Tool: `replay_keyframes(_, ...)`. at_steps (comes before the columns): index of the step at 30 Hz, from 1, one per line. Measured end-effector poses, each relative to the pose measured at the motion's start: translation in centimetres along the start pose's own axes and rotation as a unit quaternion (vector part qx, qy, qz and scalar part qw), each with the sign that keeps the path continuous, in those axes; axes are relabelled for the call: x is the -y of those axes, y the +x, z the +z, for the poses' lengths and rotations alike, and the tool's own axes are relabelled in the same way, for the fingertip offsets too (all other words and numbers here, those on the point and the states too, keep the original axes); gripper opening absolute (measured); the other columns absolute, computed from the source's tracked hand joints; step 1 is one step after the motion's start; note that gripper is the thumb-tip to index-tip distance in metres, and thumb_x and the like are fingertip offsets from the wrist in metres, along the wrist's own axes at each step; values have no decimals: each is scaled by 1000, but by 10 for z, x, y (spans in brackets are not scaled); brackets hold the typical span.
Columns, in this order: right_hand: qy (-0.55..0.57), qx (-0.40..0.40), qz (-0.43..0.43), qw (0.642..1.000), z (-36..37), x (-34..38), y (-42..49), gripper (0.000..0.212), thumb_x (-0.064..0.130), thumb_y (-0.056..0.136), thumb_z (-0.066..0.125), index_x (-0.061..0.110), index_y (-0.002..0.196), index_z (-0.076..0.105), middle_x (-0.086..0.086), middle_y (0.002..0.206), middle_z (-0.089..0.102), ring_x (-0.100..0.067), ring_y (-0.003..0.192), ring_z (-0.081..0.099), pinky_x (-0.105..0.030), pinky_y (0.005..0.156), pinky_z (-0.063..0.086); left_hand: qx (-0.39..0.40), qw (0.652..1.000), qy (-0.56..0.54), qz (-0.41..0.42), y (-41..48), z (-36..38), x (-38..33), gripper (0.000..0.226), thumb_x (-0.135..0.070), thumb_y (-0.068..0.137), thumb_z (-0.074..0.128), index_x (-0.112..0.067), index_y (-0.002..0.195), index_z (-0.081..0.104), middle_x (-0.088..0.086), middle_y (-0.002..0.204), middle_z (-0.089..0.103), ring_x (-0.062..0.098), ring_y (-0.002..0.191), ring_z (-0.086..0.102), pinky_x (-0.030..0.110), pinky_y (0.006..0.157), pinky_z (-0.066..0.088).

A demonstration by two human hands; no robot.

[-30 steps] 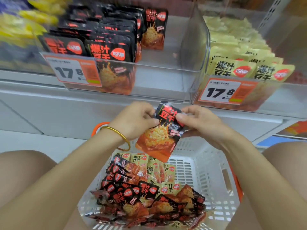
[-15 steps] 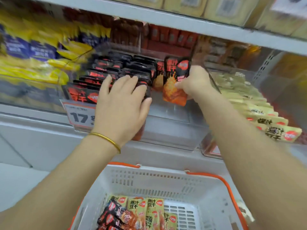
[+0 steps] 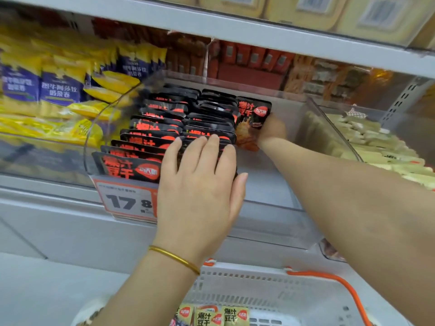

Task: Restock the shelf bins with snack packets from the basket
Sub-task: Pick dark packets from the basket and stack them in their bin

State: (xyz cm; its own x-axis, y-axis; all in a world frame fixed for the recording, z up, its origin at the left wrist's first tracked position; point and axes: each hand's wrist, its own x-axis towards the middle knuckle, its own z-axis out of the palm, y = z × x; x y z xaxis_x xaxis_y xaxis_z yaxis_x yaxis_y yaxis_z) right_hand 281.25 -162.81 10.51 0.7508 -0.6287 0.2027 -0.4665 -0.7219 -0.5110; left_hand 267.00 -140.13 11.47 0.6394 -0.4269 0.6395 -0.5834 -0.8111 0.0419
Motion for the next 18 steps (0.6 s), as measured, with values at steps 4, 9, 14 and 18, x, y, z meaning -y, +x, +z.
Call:
replay_keyframes(4,18,35,36,999,2,9,1,49,13,88,64,-1,128,39,-17,124,56,-34,111,59,-41,89,51,-7,1000,3,-1,0,1,1,45,-38,93,36,-10,119,62,12,126,60,31,118,53,50,106,31)
replay_keyframes(9,-6,101,21,995,-20,20,-11,39,17,89,61,3,122,47,-16,120,56,-30,111,58,-36,90,50,-15,1000,-1,5,0,3,4,45,-38,93,37,-11,119,61,11,127,59,30,119,53,51,107,30)
replay_keyframes(14,69,61,-56,994,-96,37,-71,20,16,93,57,5,84,43,-10,90,60,-23,71,60,-29,61,54,-131,990,-25,55,-6,-7,-5,36,-30,93,44,-9,113,65,9,120,62,29,110,53,46,100,32)
replay_keyframes(18,198,139,-150,959,-171,2,-188,22,12,88,63,12,72,49,-12,60,61,-24,51,66,-34,47,54,-154,981,-67,100,-25,-23,-32,26,-23,90,48,-11,102,68,7,108,66,27,98,49,41,83,31)
